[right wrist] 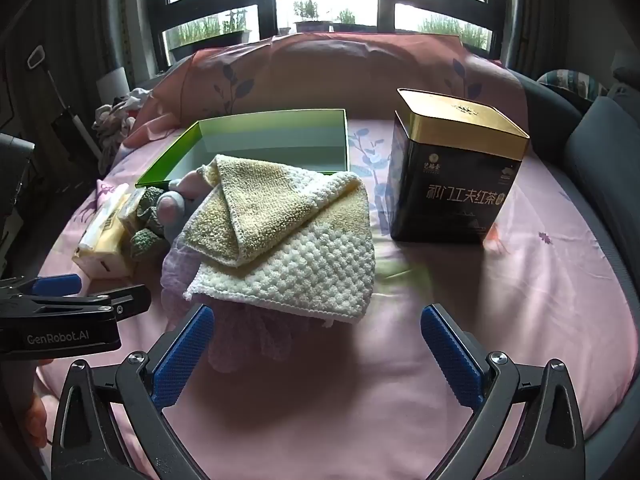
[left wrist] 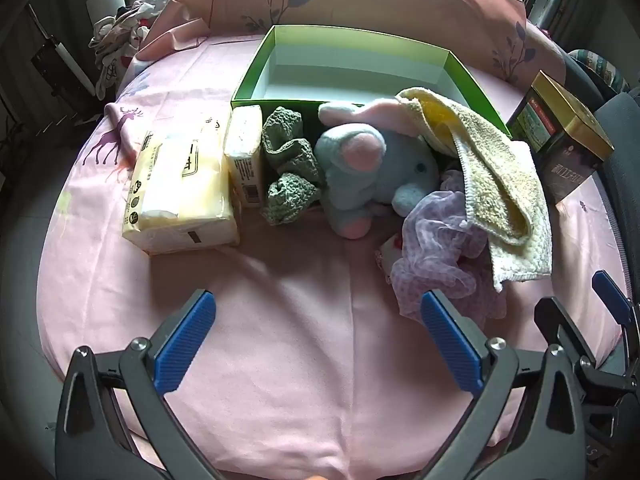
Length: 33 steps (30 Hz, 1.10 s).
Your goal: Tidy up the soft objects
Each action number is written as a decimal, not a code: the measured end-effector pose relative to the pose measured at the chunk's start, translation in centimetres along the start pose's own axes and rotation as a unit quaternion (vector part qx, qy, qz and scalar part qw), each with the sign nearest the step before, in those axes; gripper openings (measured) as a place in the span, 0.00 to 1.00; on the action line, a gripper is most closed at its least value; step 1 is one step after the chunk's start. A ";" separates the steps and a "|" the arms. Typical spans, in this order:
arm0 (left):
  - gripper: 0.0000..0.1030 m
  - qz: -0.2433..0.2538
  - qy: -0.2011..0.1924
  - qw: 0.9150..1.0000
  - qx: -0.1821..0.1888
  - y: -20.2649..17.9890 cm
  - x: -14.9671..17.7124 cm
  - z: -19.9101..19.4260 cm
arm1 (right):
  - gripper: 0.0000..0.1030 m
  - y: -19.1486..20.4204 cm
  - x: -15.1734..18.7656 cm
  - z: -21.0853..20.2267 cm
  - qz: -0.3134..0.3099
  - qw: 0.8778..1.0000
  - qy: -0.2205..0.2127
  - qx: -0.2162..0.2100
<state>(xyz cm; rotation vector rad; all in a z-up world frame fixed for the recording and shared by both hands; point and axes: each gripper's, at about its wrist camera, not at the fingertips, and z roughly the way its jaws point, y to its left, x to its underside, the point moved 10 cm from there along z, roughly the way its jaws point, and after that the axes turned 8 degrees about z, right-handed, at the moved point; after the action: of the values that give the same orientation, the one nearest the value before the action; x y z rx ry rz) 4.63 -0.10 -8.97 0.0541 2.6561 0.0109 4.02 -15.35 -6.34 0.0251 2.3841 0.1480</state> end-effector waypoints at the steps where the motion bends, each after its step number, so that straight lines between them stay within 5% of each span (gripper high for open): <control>1: 0.99 -0.002 0.002 1.000 0.002 -0.1 0.1 0.0 | 1.00 0.0 0.0 0.0 -0.001 1.000 0.002 0.000; 33: 0.99 -0.028 -0.025 0.999 0.037 0.0 -0.3 -1.4 | 1.00 0.1 0.3 -0.3 -0.001 1.000 0.002 -0.012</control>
<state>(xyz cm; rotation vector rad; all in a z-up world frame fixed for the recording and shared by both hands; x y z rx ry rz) 4.27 -0.13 -7.62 0.0047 2.6071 -0.1061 3.64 -15.27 -6.29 0.0107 2.3852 0.1747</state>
